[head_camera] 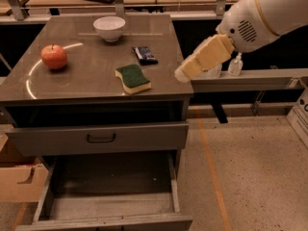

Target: Place sponge into middle drawer

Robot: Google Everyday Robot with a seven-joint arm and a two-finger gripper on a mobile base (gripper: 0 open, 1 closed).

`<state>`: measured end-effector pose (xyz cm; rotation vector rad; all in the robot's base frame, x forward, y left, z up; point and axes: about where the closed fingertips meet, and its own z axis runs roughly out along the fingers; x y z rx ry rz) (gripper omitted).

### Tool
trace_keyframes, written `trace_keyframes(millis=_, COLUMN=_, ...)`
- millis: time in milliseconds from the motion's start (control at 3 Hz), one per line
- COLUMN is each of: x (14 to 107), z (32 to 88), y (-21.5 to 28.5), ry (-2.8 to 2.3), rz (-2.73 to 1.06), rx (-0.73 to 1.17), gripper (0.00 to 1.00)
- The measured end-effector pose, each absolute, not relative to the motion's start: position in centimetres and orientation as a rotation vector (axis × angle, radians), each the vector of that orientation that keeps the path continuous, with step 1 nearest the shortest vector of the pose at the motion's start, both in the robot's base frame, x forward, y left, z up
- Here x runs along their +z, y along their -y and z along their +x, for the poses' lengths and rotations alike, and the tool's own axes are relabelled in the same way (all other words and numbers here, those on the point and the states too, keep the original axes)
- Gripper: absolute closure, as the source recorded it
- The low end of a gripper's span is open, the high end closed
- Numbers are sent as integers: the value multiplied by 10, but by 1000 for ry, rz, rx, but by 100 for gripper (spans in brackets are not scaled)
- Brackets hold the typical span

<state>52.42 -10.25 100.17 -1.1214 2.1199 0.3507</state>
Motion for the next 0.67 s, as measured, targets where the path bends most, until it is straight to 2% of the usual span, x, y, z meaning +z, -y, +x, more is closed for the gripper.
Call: trace_keyframes(millis=667, x=984, z=540, y=92, ry=-2145, rz=-1107, rx=323, gripper=0)
